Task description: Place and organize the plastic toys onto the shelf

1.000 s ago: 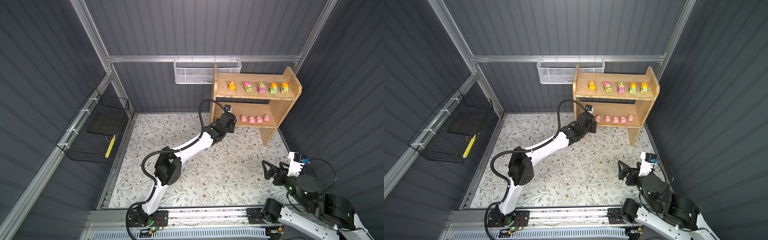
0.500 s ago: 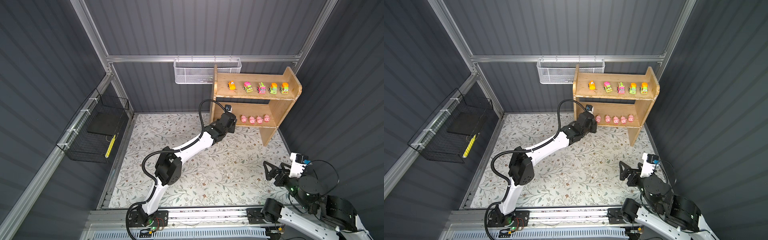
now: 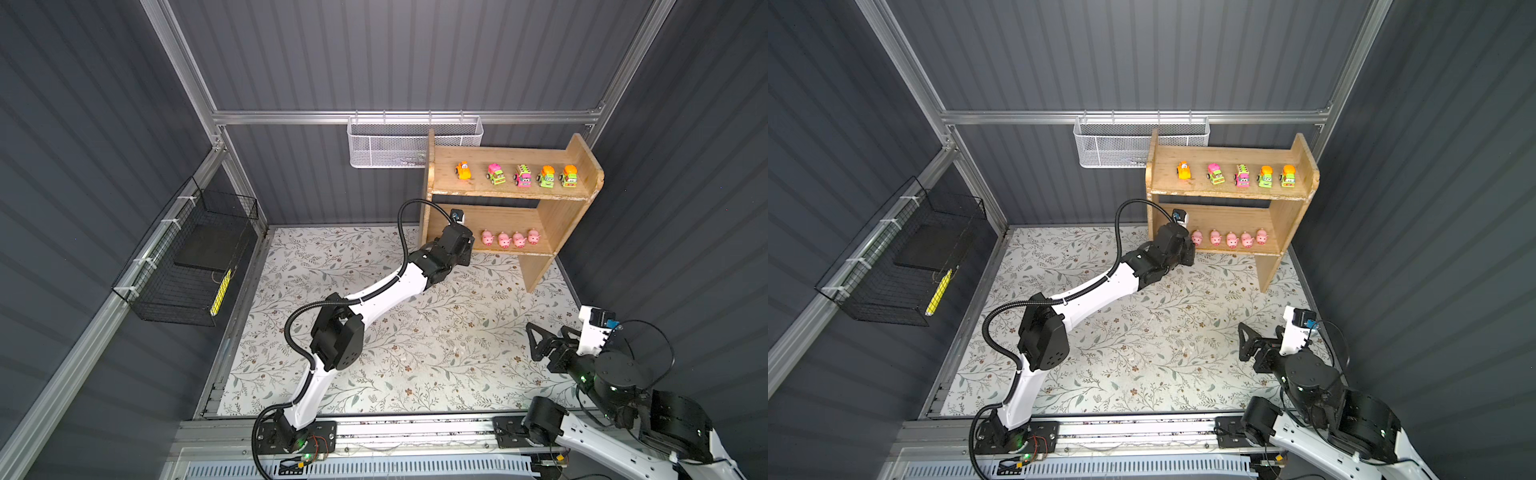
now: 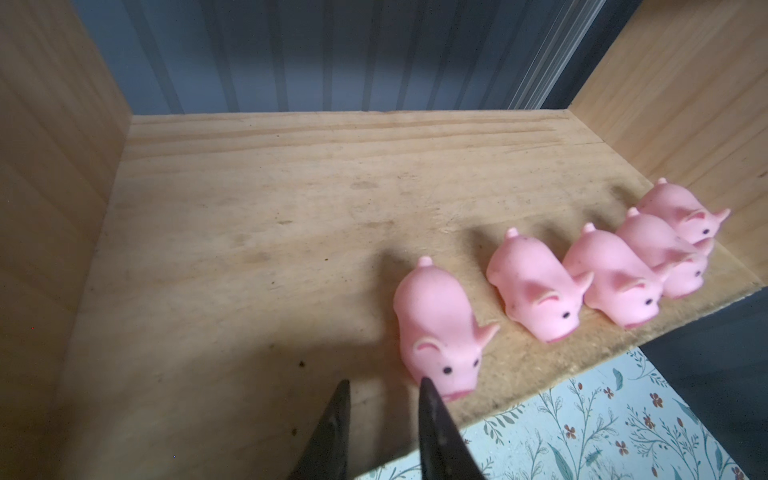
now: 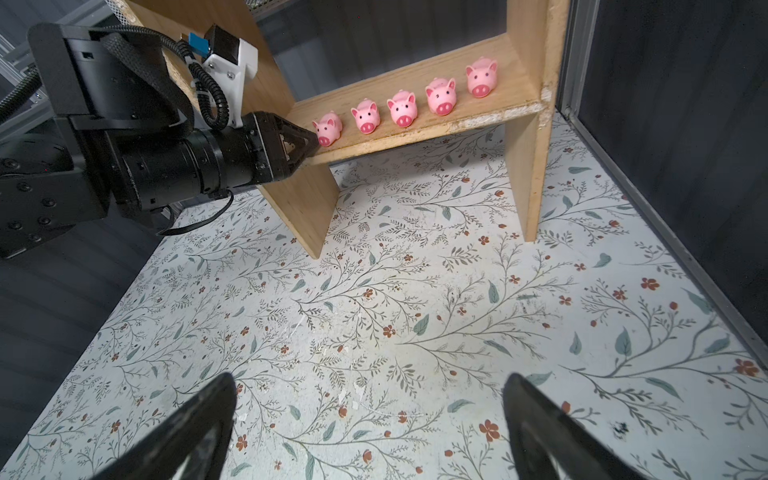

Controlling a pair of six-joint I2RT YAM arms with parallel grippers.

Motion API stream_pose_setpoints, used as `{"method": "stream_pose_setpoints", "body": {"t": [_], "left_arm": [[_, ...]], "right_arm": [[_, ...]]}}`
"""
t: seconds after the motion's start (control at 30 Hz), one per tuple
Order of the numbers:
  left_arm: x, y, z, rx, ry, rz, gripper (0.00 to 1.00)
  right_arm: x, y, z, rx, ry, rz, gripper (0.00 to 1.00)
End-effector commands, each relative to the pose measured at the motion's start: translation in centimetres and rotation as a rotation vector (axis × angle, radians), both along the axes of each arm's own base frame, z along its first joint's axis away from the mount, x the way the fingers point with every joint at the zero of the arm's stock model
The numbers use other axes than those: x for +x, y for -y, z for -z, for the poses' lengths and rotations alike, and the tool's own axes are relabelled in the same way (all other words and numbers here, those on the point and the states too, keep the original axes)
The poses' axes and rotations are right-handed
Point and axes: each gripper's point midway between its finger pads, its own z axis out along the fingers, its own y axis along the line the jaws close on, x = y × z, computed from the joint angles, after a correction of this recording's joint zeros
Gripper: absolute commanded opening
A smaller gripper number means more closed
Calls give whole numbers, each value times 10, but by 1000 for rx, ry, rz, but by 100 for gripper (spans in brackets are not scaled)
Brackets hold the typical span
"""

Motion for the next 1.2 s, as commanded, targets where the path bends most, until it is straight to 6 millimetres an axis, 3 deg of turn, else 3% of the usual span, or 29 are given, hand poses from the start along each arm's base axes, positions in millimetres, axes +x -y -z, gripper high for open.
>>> {"method": "stream_pose_setpoints", "body": {"t": [0.0,0.43,0.8,1.03,1.17], "left_arm": [[2,2,4,-9,-20,-1,29],[-1,-14,-13,1,12,-36,40],[-16,-50,-28,19,40,-96,46],[-54,-72,-30,8,19,-63,56],[-92,-98,-33,30,29,-54,77]], "right_arm": [[0,5,2,-4,3,24,99],[0,5,-4,7,19,21,99],[3,2,-11,-3,30,16,99],[4,10,-25,-69,48,42,99],[10,4,-30,-89,60,42,99]]}}
